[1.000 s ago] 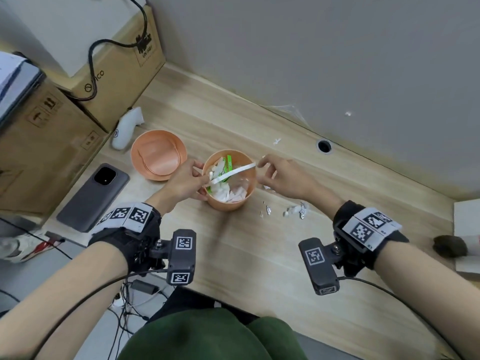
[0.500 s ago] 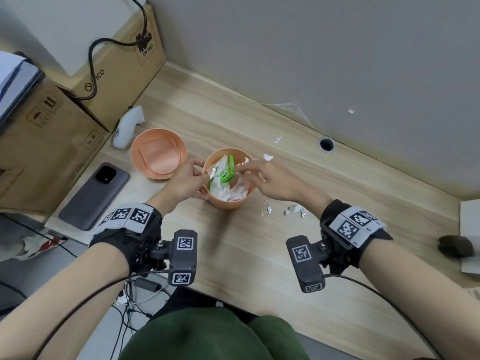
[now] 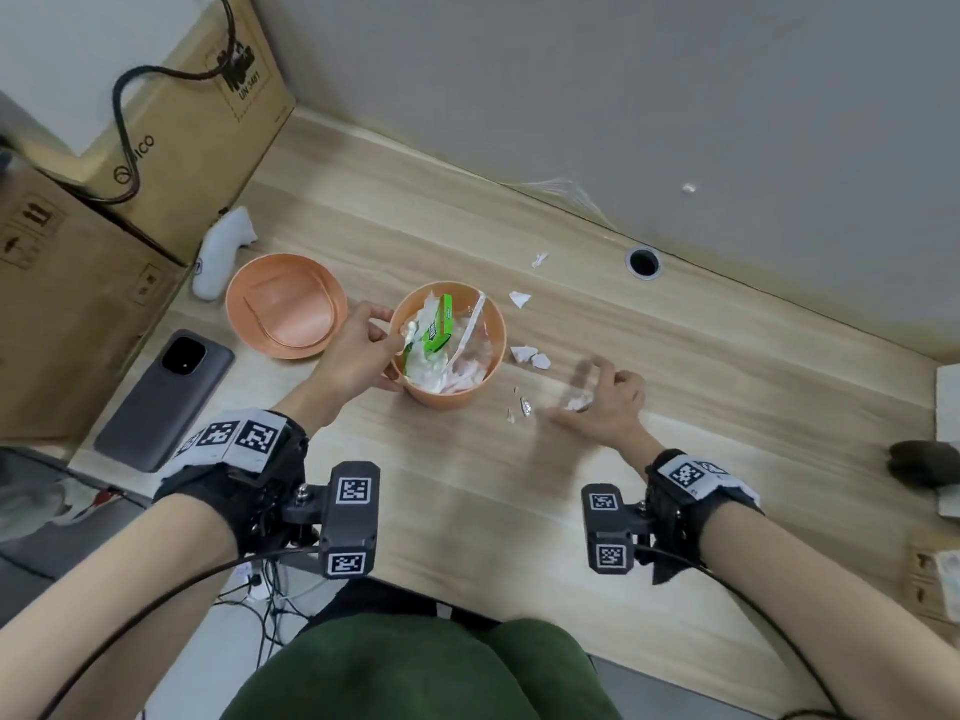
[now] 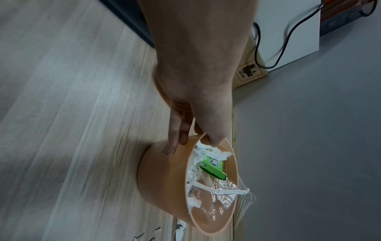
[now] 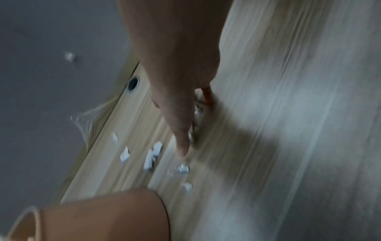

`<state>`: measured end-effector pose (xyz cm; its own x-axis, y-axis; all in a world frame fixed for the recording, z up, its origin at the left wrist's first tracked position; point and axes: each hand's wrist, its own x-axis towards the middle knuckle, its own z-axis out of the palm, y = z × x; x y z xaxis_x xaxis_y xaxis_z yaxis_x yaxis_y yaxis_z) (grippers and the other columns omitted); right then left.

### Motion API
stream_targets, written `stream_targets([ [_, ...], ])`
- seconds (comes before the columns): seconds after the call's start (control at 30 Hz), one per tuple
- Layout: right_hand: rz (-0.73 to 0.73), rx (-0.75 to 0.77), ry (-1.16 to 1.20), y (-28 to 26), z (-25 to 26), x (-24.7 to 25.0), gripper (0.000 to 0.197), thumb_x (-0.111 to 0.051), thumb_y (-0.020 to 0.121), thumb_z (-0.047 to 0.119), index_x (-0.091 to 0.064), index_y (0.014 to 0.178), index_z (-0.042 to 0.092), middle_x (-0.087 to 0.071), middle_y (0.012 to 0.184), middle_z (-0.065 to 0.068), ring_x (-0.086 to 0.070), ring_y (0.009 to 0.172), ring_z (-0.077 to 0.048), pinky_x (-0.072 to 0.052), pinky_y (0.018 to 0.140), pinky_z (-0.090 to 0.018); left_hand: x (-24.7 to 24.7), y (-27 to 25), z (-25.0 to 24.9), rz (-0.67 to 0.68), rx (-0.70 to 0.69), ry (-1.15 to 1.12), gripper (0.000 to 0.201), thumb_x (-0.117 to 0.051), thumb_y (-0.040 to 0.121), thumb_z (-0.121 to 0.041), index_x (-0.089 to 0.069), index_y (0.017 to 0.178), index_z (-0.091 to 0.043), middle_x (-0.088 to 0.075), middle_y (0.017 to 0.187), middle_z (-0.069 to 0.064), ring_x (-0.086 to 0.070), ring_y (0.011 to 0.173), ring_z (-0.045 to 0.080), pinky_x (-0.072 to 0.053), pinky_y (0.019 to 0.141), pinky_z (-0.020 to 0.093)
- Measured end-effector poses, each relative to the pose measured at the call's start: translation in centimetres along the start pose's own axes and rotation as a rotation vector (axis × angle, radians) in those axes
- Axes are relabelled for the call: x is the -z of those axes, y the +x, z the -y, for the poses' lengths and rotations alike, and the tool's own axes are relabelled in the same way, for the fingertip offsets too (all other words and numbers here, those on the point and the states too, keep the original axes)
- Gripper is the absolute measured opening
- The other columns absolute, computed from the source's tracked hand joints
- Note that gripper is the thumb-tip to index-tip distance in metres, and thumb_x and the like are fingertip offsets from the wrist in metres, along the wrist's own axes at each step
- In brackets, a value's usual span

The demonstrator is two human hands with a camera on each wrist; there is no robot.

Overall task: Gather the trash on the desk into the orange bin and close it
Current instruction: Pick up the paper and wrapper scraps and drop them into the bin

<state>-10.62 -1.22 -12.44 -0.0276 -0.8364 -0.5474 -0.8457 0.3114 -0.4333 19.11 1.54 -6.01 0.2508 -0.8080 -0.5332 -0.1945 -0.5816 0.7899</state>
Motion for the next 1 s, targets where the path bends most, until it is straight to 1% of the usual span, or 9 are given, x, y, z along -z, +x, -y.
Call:
stream_targets([
  [0.1, 0.081, 0.169, -0.201, 1.0, -0.1, -2.7, 0.038, -0.055, 0.08, 0.012, -0.046, 0.117, 0.012, -0.043, 0.127, -0.02, -0.035, 0.119, -0.038, -0.024, 0.087, -0.032, 0.0, -0.1, 0.1, 0.005, 0.01, -0.002, 0.027, -0.061, 0.094, -0.022, -0.049, 0.118, -0.016, -0.055, 0.089, 0.01, -0.063, 0.065, 0.018, -0.06, 0.061, 0.036],
  [0.17, 0.138, 0.23, -0.245, 1.5, -0.2, -2.5, 0.02, -0.049, 0.083, 0.003, -0.056, 0.097, 0.016, -0.051, 0.121, -0.018, -0.046, 0.113, -0.038, -0.027, 0.082, -0.028, 0.0, -0.2, 0.1, 0.006, 0.013, -0.014, 0.028, -0.06, 0.094, -0.021, -0.049, 0.119, -0.015, -0.054, 0.089, 0.009, -0.063, 0.065, 0.019, -0.061, 0.062, 0.038],
  [0.33, -0.006, 0.288, 0.084, 1.1, 5.2, 5.0, 0.029, -0.042, 0.083, -0.006, -0.063, 0.084, 0.014, -0.06, 0.09, -0.004, -0.054, 0.078, -0.022, -0.042, 0.062, -0.028, -0.3, -0.3, 0.2, 0.018, 0.002, -0.027, 0.022, -0.061, 0.094, -0.023, -0.049, 0.112, -0.019, -0.058, 0.093, 0.015, -0.062, 0.063, 0.017, -0.061, 0.06, 0.036],
  [0.43, -0.118, 0.469, 0.297, -0.7, 10.8, 8.4, 0.036, -0.039, 0.083, -0.001, -0.055, 0.072, 0.029, -0.067, 0.082, -0.002, -0.06, 0.072, -0.033, -0.051, 0.067, -0.037, -0.5, -0.5, 0.0, 0.031, 0.008, -0.041, 0.022, -0.06, 0.094, -0.022, -0.049, 0.113, -0.017, -0.058, 0.093, 0.017, -0.061, 0.061, 0.016, -0.061, 0.057, 0.031],
  [0.5, -0.112, 0.589, 0.317, -2.0, 13.7, 9.0, 0.032, -0.041, 0.086, 0.001, -0.054, 0.077, 0.029, -0.065, 0.078, 0.008, -0.064, 0.077, -0.025, -0.053, 0.072, -0.037, -0.5, -0.7, -0.2, 0.046, 0.011, -0.052, 0.023, -0.061, 0.094, -0.021, -0.048, 0.113, -0.015, -0.058, 0.092, 0.016, -0.061, 0.06, 0.015, -0.061, 0.057, 0.031],
  [0.6, 0.002, 0.756, 0.164, -3.8, 16.2, 8.2, 0.024, -0.043, 0.087, 0.0, -0.058, 0.089, 0.019, -0.064, 0.079, 0.01, -0.06, 0.07, -0.005, -0.048, 0.069, -0.022, -0.3, -0.9, -0.5, 0.067, 0.023, -0.059, 0.023, -0.059, 0.094, -0.015, -0.048, 0.114, -0.014, -0.058, 0.092, 0.015, -0.061, 0.061, 0.016, -0.061, 0.06, 0.034],
  [0.73, 0.339, 0.843, -0.305, -4.3, 15.6, 6.7, 0.028, -0.046, 0.093, 0.01, -0.061, 0.117, 0.014, -0.062, 0.115, -0.006, -0.051, 0.09, -0.014, -0.039, 0.084, -0.024, -0.2, -1.1, -0.7, 0.086, 0.023, -0.073, 0.023, -0.057, 0.095, -0.011, -0.047, 0.116, -0.012, -0.056, 0.089, 0.012, -0.06, 0.062, 0.017, -0.062, 0.06, 0.033],
  [0.87, 0.24, 0.818, -0.079, -3.8, 14.1, 7.9, 0.031, -0.046, 0.095, 0.009, -0.059, 0.122, 0.016, -0.057, 0.125, -0.002, -0.051, 0.108, -0.013, -0.034, 0.083, -0.001, -0.1, -1.3, -0.7, 0.094, 0.02, -0.073, 0.024, -0.056, 0.095, -0.01, -0.047, 0.117, -0.012, -0.055, 0.088, 0.009, -0.06, 0.064, 0.016, -0.062, 0.064, 0.034],
  [1.0, 0.084, 0.576, 0.056, -1.7, 11.4, 8.7, 0.031, -0.047, 0.091, 0.002, -0.058, 0.119, 0.012, -0.057, 0.124, -0.009, -0.053, 0.101, -0.016, -0.044, 0.096, -0.029, 0.1, -1.4, -0.4, 0.08, 0.011, -0.08, 0.022, -0.057, 0.095, -0.012, -0.047, 0.115, -0.013, -0.055, 0.084, 0.007, -0.059, 0.064, 0.017, -0.061, 0.064, 0.035],
])
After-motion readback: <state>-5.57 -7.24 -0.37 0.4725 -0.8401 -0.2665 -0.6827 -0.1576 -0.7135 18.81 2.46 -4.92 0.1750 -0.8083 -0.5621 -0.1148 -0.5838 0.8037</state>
